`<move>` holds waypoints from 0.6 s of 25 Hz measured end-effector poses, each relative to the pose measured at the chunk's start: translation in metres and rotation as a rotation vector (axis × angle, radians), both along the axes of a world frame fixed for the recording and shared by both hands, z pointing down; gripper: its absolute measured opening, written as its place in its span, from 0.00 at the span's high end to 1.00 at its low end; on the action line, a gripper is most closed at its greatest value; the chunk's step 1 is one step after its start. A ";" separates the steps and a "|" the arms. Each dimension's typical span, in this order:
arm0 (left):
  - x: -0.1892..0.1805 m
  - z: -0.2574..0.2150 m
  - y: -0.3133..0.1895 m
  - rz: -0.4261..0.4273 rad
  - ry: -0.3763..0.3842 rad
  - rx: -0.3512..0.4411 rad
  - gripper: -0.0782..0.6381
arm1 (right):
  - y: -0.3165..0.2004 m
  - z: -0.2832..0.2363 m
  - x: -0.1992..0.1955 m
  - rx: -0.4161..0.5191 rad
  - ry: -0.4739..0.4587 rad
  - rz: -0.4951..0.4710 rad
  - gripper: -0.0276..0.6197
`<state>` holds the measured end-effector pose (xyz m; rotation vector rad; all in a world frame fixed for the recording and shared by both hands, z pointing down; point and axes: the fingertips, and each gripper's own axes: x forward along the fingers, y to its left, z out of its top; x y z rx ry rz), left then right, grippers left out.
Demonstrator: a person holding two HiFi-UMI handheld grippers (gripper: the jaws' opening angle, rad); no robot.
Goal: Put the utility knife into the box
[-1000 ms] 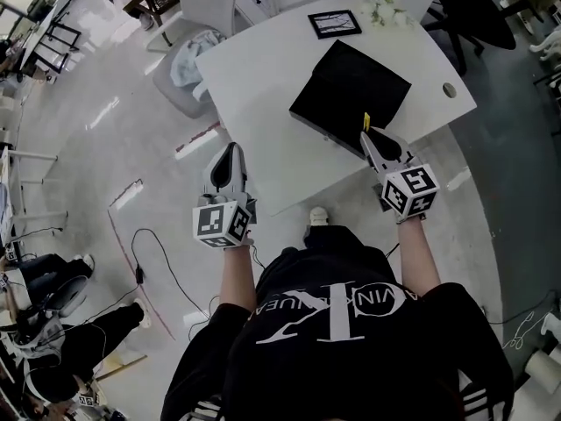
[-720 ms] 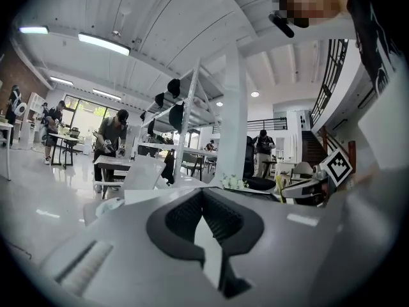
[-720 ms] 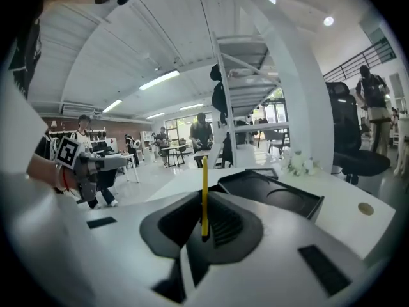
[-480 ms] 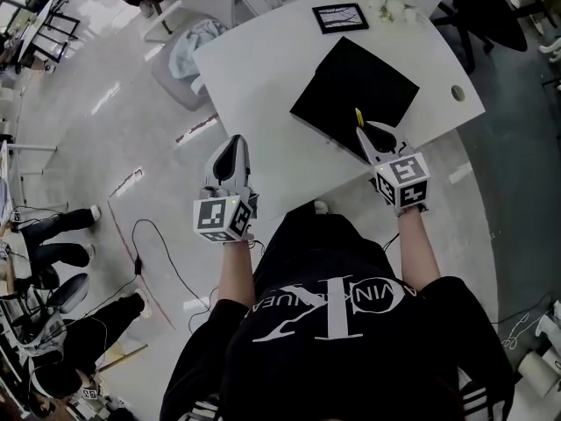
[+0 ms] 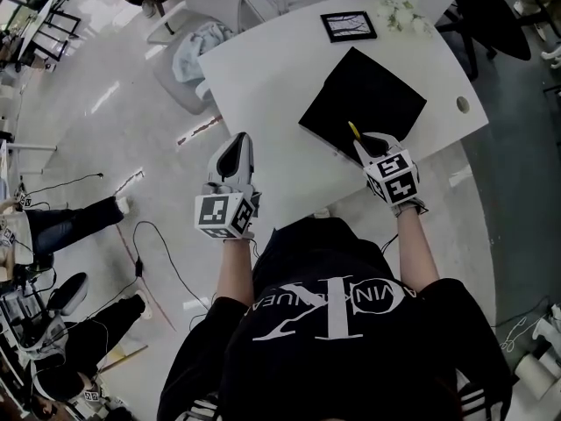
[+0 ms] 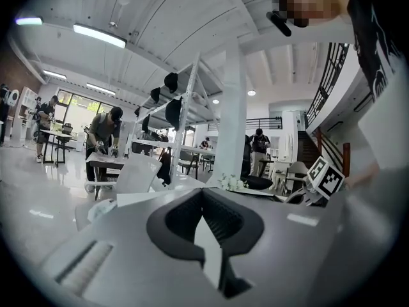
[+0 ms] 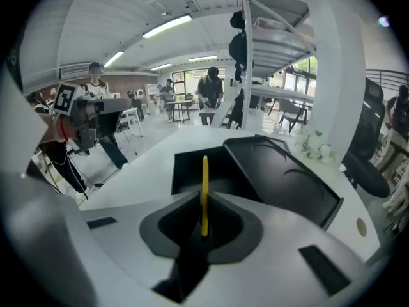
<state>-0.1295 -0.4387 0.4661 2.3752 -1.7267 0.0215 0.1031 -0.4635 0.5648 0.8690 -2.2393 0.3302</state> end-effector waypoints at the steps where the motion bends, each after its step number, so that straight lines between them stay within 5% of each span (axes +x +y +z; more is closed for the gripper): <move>1: 0.001 0.002 -0.001 0.003 0.003 -0.003 0.88 | 0.000 0.005 0.000 -0.015 0.018 -0.008 0.88; 15: -0.007 0.007 0.014 -0.038 0.036 0.003 0.88 | -0.009 0.022 -0.002 -0.026 0.135 -0.093 0.88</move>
